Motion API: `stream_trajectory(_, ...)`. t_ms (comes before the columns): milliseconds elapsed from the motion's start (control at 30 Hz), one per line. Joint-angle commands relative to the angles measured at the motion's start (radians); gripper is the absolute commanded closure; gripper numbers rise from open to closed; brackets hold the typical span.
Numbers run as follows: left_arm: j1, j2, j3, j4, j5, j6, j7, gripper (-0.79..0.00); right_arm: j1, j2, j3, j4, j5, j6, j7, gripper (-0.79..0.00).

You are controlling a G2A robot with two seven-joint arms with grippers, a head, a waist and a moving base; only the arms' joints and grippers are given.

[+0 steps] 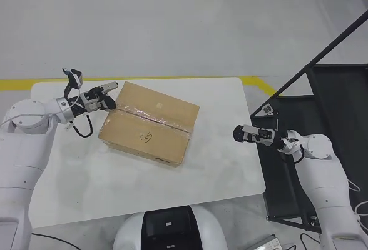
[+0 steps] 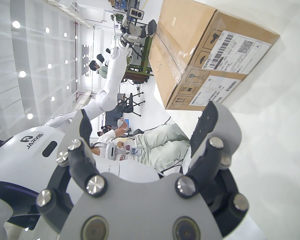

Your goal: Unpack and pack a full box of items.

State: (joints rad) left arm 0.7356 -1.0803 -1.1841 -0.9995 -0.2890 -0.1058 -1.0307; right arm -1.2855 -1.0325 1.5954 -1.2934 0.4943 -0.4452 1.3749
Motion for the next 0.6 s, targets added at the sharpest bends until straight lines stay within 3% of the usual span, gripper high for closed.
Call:
stream_trajectory(0,-0.005,-0.005,0.002,0.019,-0.028,-0.003,0.02,-0.785,-0.001,0.002,-0.002,0.001,0.002,-0.002,-0.002,-0.785)
stream_trajectory(233,0.003,-0.014,-0.01,0.046,-0.087,-0.047,0.09,-0.785,-0.001,0.008,-0.007,0.005,0.008,-0.006,-0.006,-0.785)
stream_trajectory(567,0.047,-0.008,-0.01,0.014,-0.05,-0.036,0.079,-0.785,0.006,0.017,-0.01,0.007,0.013,-0.016,-0.016,-0.785)
